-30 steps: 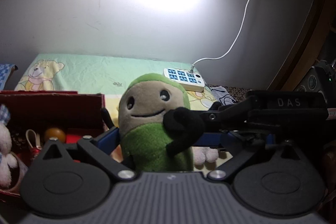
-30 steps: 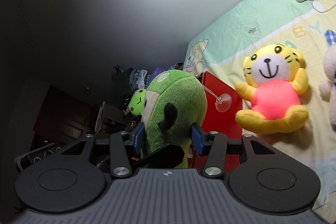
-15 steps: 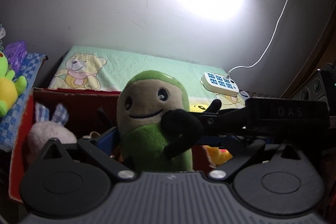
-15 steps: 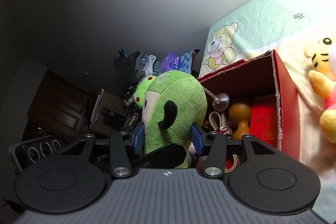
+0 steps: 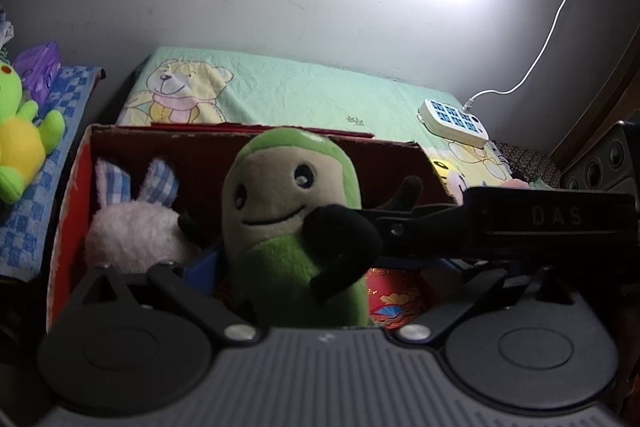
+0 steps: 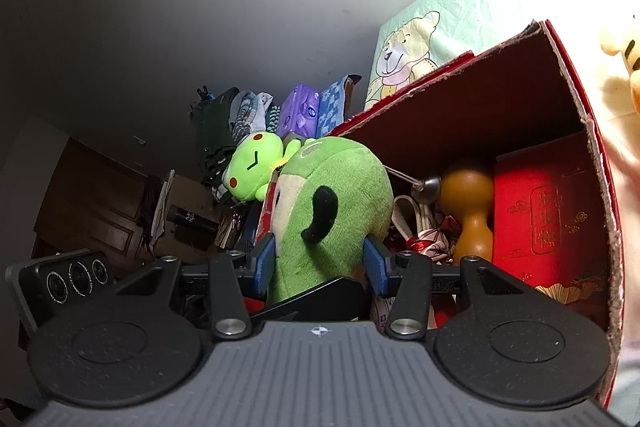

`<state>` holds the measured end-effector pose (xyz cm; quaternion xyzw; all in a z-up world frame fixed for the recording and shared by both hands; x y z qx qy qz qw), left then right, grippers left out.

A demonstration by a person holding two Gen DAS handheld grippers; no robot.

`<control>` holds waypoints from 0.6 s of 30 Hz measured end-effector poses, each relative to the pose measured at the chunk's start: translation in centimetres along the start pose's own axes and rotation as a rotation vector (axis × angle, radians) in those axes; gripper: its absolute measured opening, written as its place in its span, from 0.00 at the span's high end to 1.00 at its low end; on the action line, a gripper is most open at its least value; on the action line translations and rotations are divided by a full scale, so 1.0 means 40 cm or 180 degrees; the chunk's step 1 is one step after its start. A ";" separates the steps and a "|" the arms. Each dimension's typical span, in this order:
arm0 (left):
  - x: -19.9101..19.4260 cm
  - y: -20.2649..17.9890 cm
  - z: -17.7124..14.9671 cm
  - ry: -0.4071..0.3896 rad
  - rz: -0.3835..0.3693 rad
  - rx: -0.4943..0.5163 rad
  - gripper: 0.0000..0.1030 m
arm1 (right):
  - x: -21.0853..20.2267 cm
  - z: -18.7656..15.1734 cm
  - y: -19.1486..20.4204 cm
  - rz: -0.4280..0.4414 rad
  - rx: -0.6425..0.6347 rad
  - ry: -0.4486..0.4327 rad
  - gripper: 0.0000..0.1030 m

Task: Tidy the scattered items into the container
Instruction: 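Lift the green plush with the right gripper and carry it to the box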

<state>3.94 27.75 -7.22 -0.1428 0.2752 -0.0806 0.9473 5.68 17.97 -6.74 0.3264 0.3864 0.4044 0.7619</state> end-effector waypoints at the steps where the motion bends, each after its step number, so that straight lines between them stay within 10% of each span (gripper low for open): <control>1: 0.003 0.006 -0.003 0.0015 0.0008 0.0003 0.02 | 0.007 -0.003 -0.003 -0.0006 0.0031 0.0012 0.51; 18: 0.013 0.087 -0.036 0.0195 0.0054 0.0043 0.03 | 0.076 -0.047 -0.035 -0.0190 0.0111 0.0217 0.51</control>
Point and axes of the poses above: each gripper's, at about its wrist camera, not at the fingertips, and x roughly the way its jaws point, y to its left, z to its top, the point moved 8 cm from there along x, roughly the way its jaws point, and after that the axes turned 14 degrees about -y, right-handed, at the moved point
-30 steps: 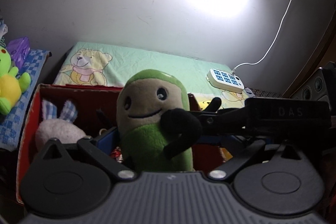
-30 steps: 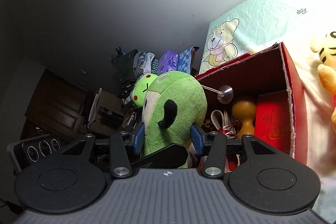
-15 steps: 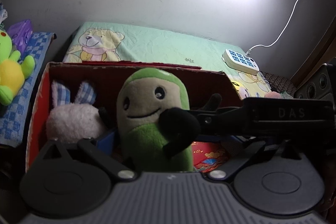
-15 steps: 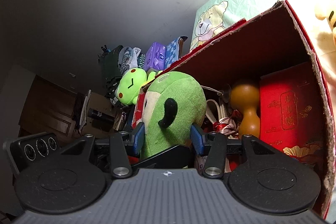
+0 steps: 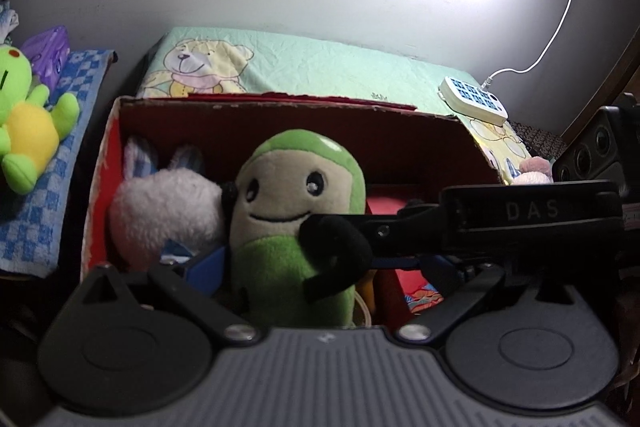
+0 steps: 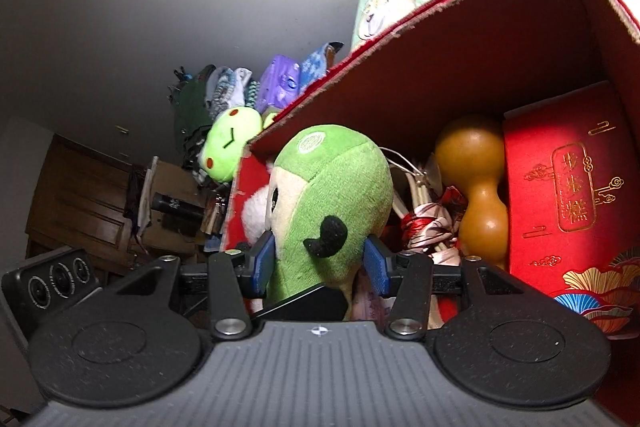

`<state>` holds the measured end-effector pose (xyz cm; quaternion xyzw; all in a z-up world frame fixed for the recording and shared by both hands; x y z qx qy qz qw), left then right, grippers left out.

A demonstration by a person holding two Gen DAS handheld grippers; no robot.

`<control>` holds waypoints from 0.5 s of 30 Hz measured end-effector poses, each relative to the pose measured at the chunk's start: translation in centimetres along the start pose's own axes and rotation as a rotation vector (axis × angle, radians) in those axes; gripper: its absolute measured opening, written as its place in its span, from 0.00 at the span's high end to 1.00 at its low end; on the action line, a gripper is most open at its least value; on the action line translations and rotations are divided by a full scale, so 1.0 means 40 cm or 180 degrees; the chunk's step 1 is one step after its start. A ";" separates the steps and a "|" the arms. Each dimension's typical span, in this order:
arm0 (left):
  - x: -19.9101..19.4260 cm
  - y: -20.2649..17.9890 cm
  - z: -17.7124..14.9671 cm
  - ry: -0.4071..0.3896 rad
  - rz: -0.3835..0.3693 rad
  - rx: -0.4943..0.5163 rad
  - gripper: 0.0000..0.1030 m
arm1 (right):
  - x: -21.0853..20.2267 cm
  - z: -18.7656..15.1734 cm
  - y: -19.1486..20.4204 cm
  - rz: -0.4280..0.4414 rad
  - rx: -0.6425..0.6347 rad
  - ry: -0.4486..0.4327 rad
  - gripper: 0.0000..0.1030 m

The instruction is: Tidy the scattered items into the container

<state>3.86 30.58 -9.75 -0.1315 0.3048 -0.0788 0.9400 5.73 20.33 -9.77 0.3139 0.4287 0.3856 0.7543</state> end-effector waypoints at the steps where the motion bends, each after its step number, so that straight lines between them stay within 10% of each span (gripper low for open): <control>1: 0.004 0.001 -0.004 0.0011 0.0003 -0.0006 0.03 | 0.002 0.002 -0.003 -0.0003 0.0014 -0.0005 0.50; 15: 0.022 -0.036 -0.008 0.0029 0.0021 0.0157 0.02 | -0.047 0.047 -0.012 -0.0264 -0.0281 -0.0292 0.44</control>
Point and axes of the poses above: each gripper's, at about its wrist camera, not at the fingertips, and x roughly the way its jaws point, y to its left, z to its top, the point moved 8 cm from there along x, roughly the way its jaws point, and after that the axes turned 14 degrees about -y, right-handed, at the moved point
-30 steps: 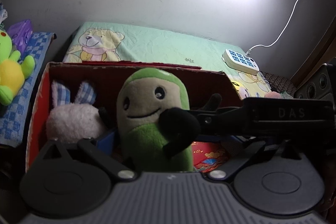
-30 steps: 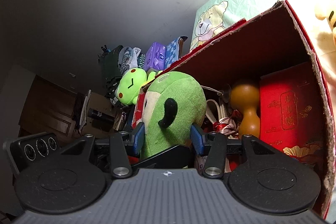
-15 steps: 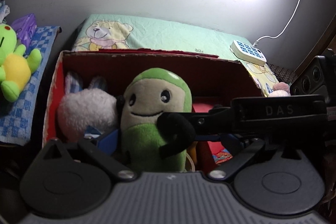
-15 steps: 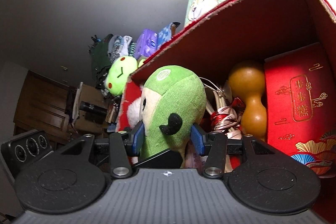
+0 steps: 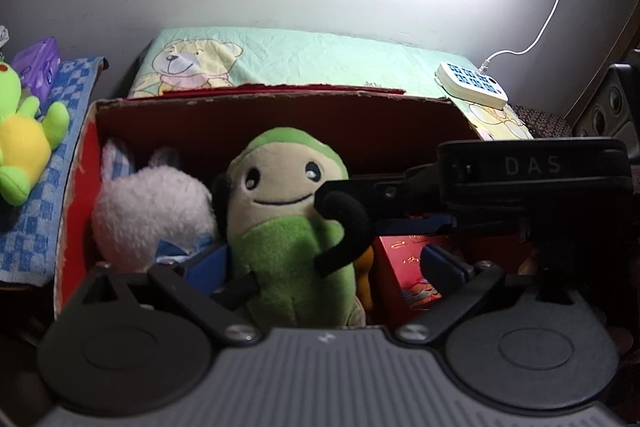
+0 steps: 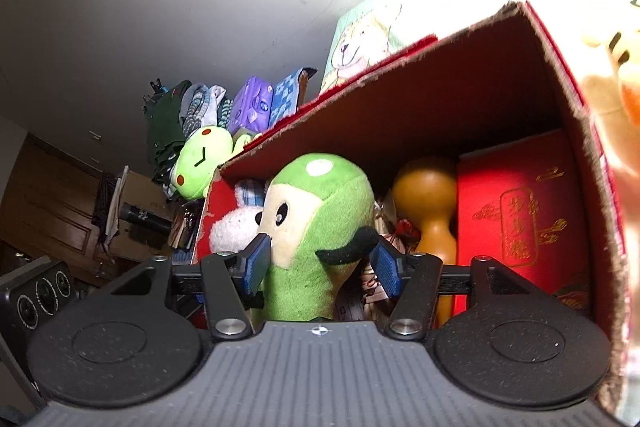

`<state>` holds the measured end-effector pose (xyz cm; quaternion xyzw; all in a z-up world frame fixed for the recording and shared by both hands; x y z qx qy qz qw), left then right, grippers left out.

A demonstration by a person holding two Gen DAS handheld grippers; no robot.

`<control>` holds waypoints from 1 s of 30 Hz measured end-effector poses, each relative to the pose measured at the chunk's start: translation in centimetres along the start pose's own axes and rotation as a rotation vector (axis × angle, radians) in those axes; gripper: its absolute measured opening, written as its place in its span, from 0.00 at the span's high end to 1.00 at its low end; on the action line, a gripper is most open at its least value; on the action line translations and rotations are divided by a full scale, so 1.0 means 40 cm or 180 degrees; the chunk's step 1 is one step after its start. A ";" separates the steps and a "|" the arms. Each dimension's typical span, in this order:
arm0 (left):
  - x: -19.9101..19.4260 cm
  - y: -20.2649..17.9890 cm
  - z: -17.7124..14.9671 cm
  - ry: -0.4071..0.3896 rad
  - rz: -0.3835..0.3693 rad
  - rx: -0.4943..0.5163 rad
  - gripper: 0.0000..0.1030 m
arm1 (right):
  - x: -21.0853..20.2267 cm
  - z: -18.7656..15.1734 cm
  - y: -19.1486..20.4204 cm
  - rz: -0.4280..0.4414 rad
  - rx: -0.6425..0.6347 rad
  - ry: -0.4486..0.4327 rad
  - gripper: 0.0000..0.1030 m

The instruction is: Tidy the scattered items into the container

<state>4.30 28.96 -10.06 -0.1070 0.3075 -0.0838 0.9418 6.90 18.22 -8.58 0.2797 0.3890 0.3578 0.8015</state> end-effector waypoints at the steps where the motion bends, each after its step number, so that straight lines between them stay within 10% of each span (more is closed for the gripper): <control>1: -0.002 0.001 0.001 0.0003 -0.0009 -0.0030 0.03 | -0.005 0.006 -0.001 -0.0003 0.0011 -0.0041 0.46; 7: -0.024 0.006 0.012 -0.0040 -0.0031 -0.0136 0.03 | 0.006 0.014 -0.018 -0.0182 0.0043 -0.0061 0.66; 30: -0.018 0.019 0.011 0.0046 0.0080 -0.0204 0.02 | 0.006 0.007 -0.007 -0.0264 -0.0091 -0.0019 0.64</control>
Point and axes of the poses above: each gripper's, at about its wrist camera, not at the fingertips, and x roughly the way its jaws point, y to its left, z to its top, the point moved 8 cm from there along x, roughly the way its jaws point, and after that the axes turned 14 degrees about -y, right-handed, at the moved point
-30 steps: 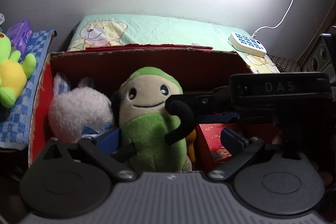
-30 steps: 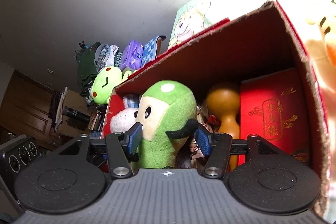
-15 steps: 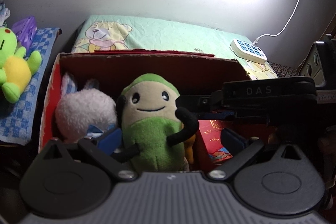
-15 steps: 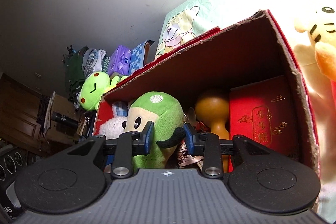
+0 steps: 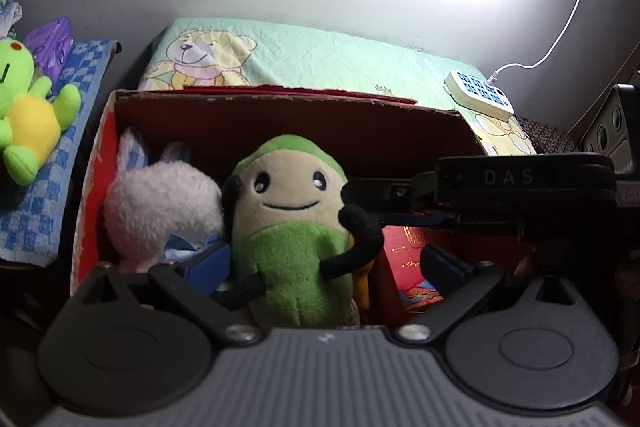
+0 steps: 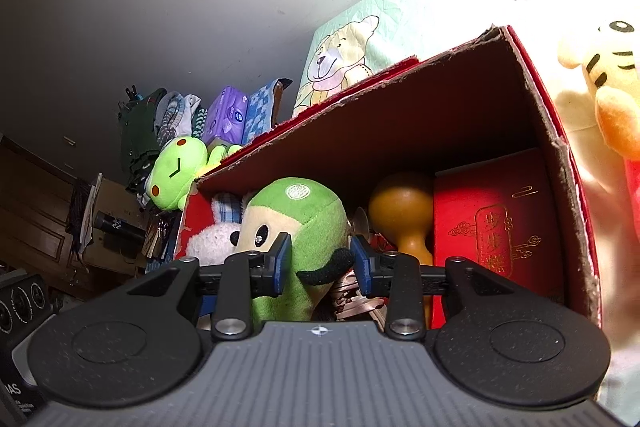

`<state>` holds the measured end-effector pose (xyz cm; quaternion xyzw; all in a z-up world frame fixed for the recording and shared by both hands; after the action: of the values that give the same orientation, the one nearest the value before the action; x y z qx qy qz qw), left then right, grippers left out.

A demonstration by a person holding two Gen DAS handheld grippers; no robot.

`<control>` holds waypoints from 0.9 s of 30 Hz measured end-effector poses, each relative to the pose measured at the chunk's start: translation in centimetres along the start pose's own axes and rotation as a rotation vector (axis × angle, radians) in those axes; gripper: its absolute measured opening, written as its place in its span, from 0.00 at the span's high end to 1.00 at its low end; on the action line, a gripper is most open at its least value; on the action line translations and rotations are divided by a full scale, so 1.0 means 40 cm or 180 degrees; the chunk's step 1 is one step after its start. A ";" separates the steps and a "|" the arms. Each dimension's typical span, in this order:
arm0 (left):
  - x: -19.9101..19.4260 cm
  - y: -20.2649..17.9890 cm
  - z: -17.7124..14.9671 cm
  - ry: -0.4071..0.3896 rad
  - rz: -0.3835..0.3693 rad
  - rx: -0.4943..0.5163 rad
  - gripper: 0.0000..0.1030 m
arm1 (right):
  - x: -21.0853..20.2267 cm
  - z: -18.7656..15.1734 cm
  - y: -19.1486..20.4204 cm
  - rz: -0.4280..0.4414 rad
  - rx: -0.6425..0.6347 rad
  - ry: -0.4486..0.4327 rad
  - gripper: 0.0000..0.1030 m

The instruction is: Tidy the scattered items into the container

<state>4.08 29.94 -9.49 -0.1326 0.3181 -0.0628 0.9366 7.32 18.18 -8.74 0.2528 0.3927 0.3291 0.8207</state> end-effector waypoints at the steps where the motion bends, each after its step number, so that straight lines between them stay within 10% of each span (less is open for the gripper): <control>1: 0.000 0.001 0.001 0.0006 0.0009 -0.0013 0.02 | -0.002 0.001 0.001 -0.0004 -0.0009 -0.0007 0.64; 27: -0.005 -0.023 -0.006 0.0172 0.0381 0.0182 0.02 | -0.025 0.000 -0.004 -0.0097 -0.0012 -0.0082 0.63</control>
<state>3.75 29.06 -9.29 -0.0849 0.3486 -0.0193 0.9332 6.89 17.34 -8.39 0.2495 0.3853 0.3140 0.8311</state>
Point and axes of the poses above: each gripper's, at about its wrist camera, not at the fingertips, and x roughly the way its jaws point, y to its left, z to its top, the point moved 8 cm from there along x, roughly the way its jaws point, and after that the axes turned 14 degrees about -y, right-handed, at the moved point
